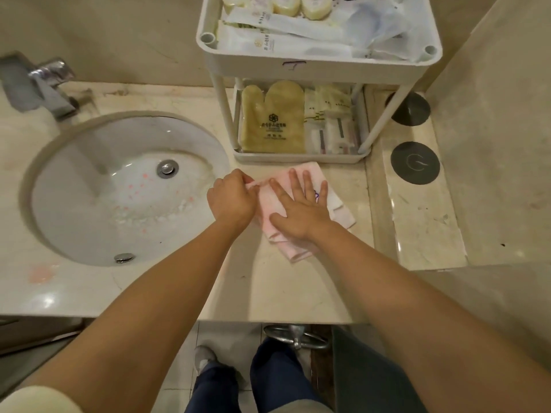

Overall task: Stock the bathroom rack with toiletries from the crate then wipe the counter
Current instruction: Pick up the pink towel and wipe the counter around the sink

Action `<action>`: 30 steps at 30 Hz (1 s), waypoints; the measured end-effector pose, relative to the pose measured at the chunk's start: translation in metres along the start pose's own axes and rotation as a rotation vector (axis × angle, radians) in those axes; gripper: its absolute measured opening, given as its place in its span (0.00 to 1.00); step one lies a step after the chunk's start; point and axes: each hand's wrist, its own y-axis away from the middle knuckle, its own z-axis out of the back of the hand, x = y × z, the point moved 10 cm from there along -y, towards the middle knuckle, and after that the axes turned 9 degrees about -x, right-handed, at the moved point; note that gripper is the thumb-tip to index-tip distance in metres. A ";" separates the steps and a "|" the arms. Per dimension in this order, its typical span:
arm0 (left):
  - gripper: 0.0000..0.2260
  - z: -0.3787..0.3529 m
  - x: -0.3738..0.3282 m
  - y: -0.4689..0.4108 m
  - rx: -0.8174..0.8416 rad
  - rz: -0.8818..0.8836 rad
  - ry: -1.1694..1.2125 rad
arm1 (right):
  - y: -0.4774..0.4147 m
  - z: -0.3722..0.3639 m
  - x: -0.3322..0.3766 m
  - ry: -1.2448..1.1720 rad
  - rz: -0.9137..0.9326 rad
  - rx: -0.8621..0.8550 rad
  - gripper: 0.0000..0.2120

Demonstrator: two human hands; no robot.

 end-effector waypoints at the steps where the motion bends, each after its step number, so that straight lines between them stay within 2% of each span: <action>1: 0.07 0.003 0.007 0.000 -0.001 0.012 -0.012 | -0.001 -0.001 0.007 0.004 0.022 -0.008 0.39; 7: 0.06 0.022 0.048 0.015 0.010 0.060 -0.044 | 0.001 -0.010 0.046 0.060 0.138 -0.051 0.44; 19: 0.07 0.046 0.101 0.048 0.022 0.082 -0.043 | 0.024 -0.025 0.103 0.098 0.234 -0.104 0.41; 30: 0.06 0.071 0.158 0.080 0.043 0.025 -0.049 | 0.062 -0.049 0.167 0.155 0.241 -0.024 0.38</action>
